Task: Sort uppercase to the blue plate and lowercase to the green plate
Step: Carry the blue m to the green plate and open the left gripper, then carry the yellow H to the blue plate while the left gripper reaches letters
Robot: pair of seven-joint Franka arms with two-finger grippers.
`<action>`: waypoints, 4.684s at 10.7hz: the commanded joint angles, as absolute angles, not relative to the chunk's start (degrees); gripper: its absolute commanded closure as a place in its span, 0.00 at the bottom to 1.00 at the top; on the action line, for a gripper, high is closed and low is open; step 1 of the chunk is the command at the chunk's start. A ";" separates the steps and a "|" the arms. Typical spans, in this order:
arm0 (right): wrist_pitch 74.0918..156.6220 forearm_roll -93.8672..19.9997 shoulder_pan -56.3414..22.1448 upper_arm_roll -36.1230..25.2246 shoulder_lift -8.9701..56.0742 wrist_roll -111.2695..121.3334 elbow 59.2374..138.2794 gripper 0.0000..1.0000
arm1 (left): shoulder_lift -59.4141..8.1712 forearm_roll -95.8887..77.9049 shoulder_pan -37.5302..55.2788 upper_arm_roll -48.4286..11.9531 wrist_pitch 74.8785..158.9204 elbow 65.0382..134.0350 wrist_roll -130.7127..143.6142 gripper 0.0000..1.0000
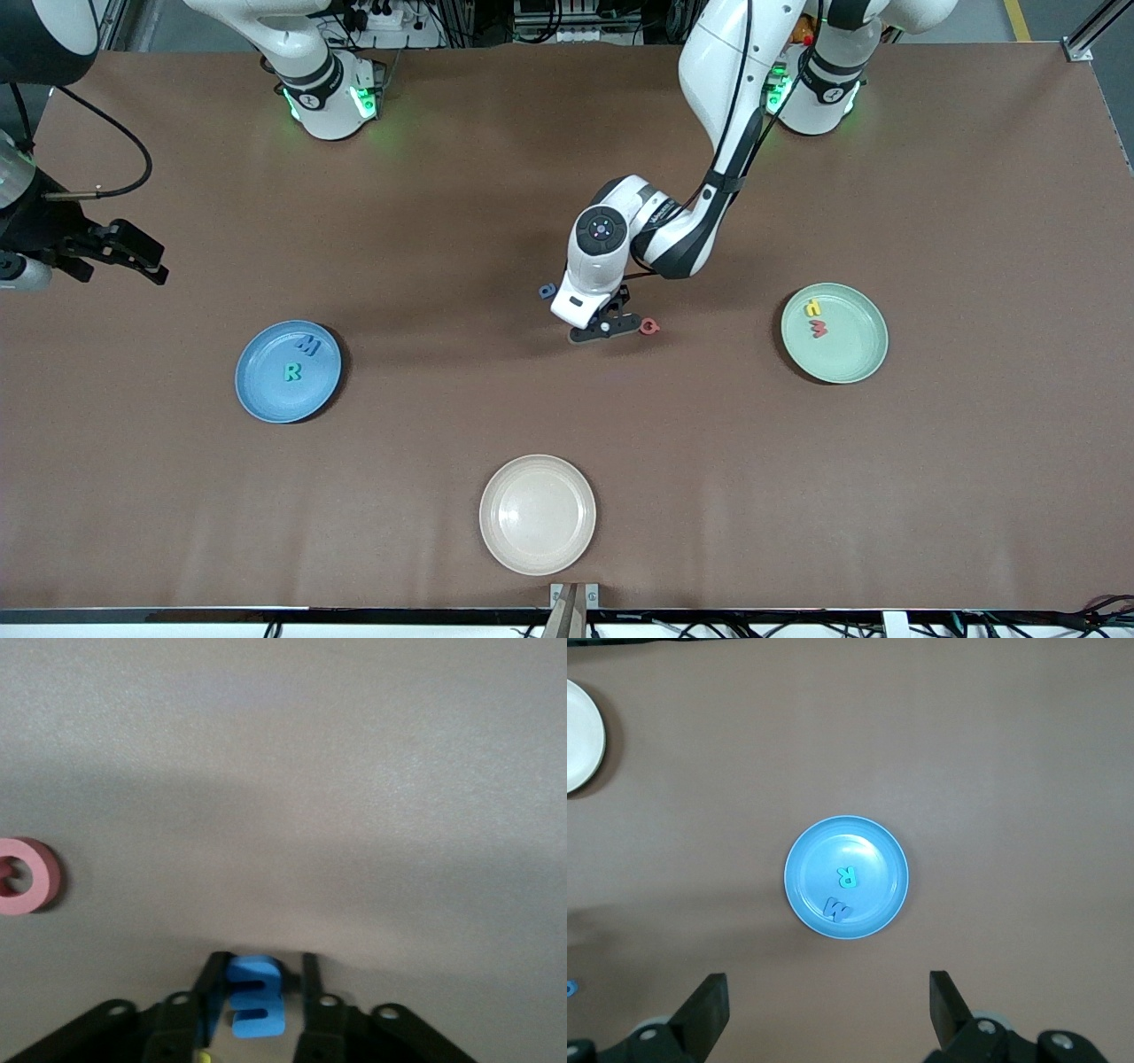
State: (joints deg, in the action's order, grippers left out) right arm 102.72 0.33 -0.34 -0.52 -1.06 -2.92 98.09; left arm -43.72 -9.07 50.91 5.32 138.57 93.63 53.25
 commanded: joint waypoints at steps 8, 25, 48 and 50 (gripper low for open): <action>102.22 -0.70 -1.31 0.18 -0.79 -3.24 96.94 0.00 | -36.33 -9.93 45.11 5.45 126.87 92.72 45.74 1.00; 118.12 10.19 -40.05 9.86 39.60 -70.12 79.14 0.00 | -22.94 0.18 11.08 1.76 117.86 110.83 -4.75 1.00; 131.75 9.58 -48.87 6.86 51.16 -75.68 78.49 1.00 | -19.51 -1.41 14.15 -3.16 116.90 106.88 4.75 0.40; 128.69 9.32 -46.68 7.03 48.35 -74.28 78.49 1.00 | -19.69 -1.41 14.50 -3.34 116.37 106.52 3.96 0.40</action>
State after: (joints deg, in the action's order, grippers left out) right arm 131.33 9.22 -48.61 6.67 50.50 -76.08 78.84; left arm -20.30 -1.17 14.39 -2.89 117.32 106.78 3.69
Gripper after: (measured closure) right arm 0.648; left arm 0.401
